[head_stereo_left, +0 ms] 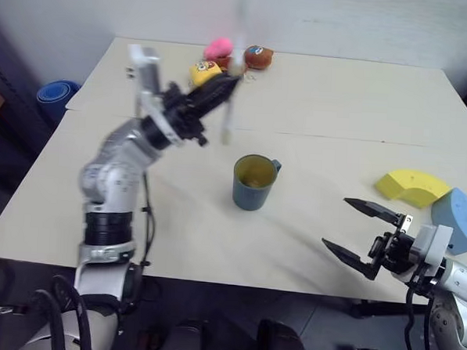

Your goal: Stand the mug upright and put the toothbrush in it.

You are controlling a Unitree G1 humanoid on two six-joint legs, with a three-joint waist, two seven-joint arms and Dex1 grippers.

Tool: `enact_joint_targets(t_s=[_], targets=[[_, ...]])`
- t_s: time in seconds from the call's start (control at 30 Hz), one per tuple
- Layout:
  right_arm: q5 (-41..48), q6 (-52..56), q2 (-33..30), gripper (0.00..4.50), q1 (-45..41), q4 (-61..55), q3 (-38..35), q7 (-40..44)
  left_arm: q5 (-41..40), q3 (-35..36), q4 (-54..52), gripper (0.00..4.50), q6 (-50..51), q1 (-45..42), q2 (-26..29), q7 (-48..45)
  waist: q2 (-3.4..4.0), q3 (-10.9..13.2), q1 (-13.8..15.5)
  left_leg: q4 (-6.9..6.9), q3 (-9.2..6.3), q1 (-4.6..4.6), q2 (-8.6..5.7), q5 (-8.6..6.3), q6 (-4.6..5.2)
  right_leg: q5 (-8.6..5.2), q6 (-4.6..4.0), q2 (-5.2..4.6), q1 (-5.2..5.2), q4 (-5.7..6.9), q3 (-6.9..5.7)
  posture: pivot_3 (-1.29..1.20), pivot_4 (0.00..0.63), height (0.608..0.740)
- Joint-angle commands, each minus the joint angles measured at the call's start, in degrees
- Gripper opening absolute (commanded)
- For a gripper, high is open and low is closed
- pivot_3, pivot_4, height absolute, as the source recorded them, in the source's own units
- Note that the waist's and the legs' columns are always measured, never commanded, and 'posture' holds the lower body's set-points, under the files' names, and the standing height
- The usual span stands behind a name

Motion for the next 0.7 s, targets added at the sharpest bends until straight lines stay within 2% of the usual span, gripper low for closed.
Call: enact_joint_targets(t_s=[0.03,0.1,0.17,0.23,0.37,0.47,0.53,0.6,0.7], targets=[[-0.2,-0.9,0.7,4.50,1.4,-3.4,-1.9,-2.7,3.4,-2.6,4.1,0.16,-7.2,-0.9,-2.2,-3.3,0.00,0.0,-0.1,0.00,0.00,-0.01,0.01,0.00,0.01,0.00,0.00,0.00,0.00,-0.01,-0.03,0.00,0.150,0.740],[-0.5,-0.9,0.8,4.50,2.2,-4.5,-1.9,-3.8,5.4,-3.6,7.7,0.16,-10.8,-0.8,-3.2,-4.4,0.00,0.0,-0.3,-0.03,0.01,0.01,0.02,0.00,0.01,0.00,0.00,0.01,-0.02,0.01,-0.02,0.00,0.150,0.740],[-0.8,-1.4,1.2,4.50,3.0,-5.3,-2.0,-4.9,8.2,-5.0,11.4,0.86,-15.1,-0.3,-3.7,-5.7,0.00,0.0,-0.2,-0.03,0.02,0.00,0.02,0.00,0.01,0.00,0.00,0.01,-0.04,0.01,-0.03,0.00,0.150,0.740],[-1.0,-1.8,1.6,4.50,3.5,-5.6,-2.1,-5.7,9.4,-5.7,12.8,1.24,-16.9,0.2,-3.9,-6.5,0.00,0.0,-0.1,-0.02,0.02,-0.01,0.02,0.00,0.02,0.00,0.00,0.01,-0.04,0.00,-0.04,0.00,0.150,0.740],[-1.4,-3.0,1.9,4.50,3.7,-4.7,-1.9,-5.9,10.1,-6.5,11.9,2.48,-18.3,2.0,-3.8,-7.9,0.00,0.0,0.1,0.10,-0.02,-0.09,0.01,-0.04,0.09,0.01,0.02,0.01,-0.04,-0.02,-0.06,0.00,0.150,0.740],[-1.2,-3.8,1.4,4.50,2.6,-2.4,-2.0,-4.9,12.8,-6.1,8.9,3.39,-20.1,3.6,-0.9,-6.3,0.00,0.0,0.0,0.11,-0.02,-0.09,0.02,-0.04,0.10,0.02,0.03,0.01,-0.04,-0.01,-0.06,0.00,0.150,0.740],[-0.8,-4.2,0.7,4.50,1.3,-0.4,-2.1,-3.7,14.3,-5.4,6.1,3.39,-20.9,5.5,2.2,-6.1,0.00,0.0,-0.4,0.10,-0.03,-0.08,0.02,-0.04,0.10,0.02,0.03,0.01,-0.04,-0.01,-0.07,0.00,0.150,0.740],[0.3,-3.4,-0.6,4.50,-0.8,2.4,-2.2,-1.6,16.6,-3.8,2.4,3.39,-20.7,9.0,7.5,-4.5,0.03,0.0,-0.8,0.07,-0.02,-0.04,0.05,-0.04,0.10,0.02,0.03,0.02,-0.04,0.02,-0.07,0.00,0.150,0.740],[1.9,-1.7,-2.5,4.50,-4.3,6.6,-1.7,2.3,17.4,-1.2,-1.9,3.39,-21.0,16.6,16.7,-7.2,0.12,0.0,-1.4,0.01,-0.04,0.01,0.08,-0.04,0.09,0.01,0.02,0.02,-0.04,0.06,-0.07,0.00,0.150,0.740]])
